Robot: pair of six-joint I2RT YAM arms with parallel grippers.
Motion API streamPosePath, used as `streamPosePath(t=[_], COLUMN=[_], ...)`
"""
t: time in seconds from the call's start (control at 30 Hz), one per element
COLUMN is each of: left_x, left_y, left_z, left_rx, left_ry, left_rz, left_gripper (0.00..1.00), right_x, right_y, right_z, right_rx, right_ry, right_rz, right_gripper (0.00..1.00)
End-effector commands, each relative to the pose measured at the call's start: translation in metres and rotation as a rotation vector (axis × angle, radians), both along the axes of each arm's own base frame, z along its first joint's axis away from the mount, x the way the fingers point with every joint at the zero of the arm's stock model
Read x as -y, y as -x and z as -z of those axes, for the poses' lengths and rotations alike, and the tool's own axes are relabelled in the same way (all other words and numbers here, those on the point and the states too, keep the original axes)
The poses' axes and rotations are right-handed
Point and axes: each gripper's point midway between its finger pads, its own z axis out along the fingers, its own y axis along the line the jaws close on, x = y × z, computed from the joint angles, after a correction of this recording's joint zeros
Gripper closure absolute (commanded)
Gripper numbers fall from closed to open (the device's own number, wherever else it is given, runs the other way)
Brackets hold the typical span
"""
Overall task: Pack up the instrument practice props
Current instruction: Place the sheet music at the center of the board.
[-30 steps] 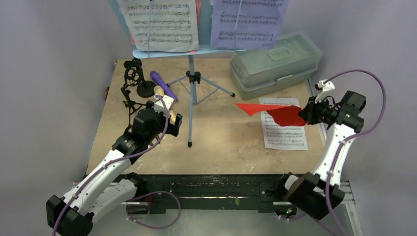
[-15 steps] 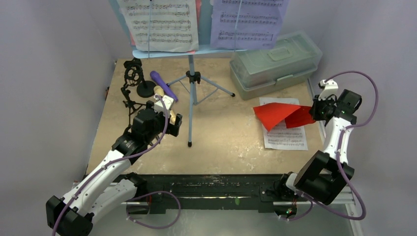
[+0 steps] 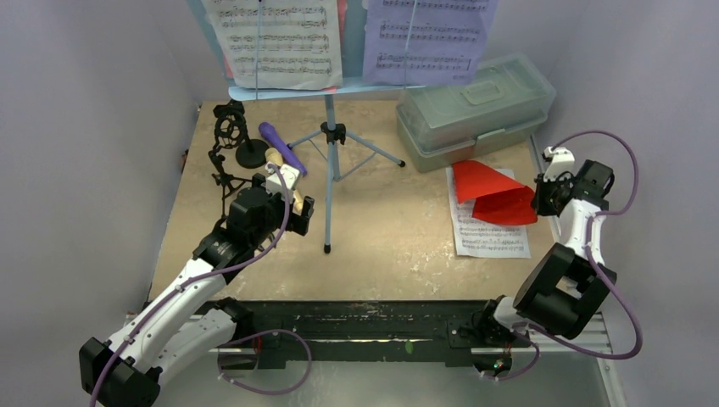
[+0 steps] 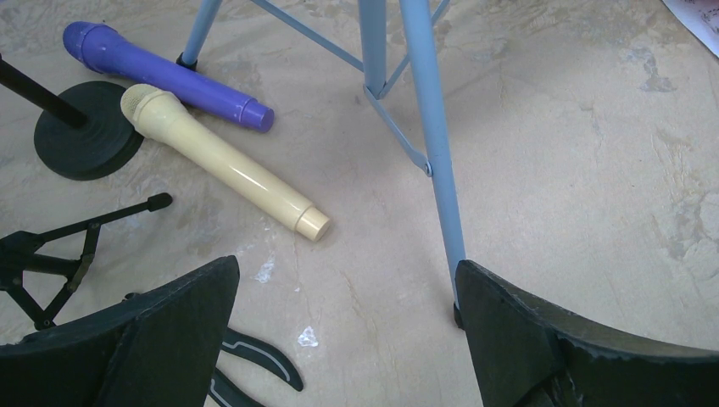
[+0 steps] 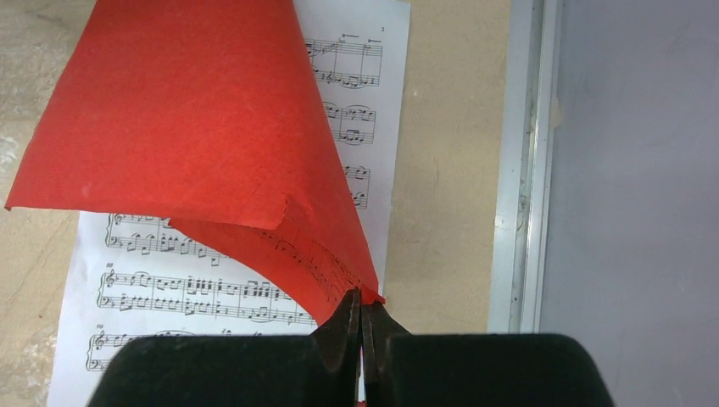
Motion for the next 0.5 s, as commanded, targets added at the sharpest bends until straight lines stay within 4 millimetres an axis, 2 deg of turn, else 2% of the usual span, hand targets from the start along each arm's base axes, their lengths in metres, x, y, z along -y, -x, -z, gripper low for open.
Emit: streamPosePath(t=[0.0,0.27,0.4,0.47], left_x=[0.002,0.002,0.002,0.003], left_y=[-0.004,-0.003,-0.003,-0.003], left_z=[-0.010,-0.011,-0.011,-0.010], left_rx=[0.028,0.032,0.031,0.030], left_ry=[0.023,0.025,0.025,0.025], left_rz=[0.004,0.003,0.005,0.008], left_gripper=[0.00,0.00,0.00,0.00], right_x=[0.005,0.023,0.012,0.008], right_y=[0.003,0.014,0.030,0.035], right_z=[-0.009,0.030,0.050,0.056], right_rx=[0.014,-0.104,-0.171,-0.182], right_ry=[0.030,-0.001,-0.127,-0.133], right_rz=[0.002,0.033,-0.011,-0.026], right_gripper=[1.00,1.00,0.98,0.97])
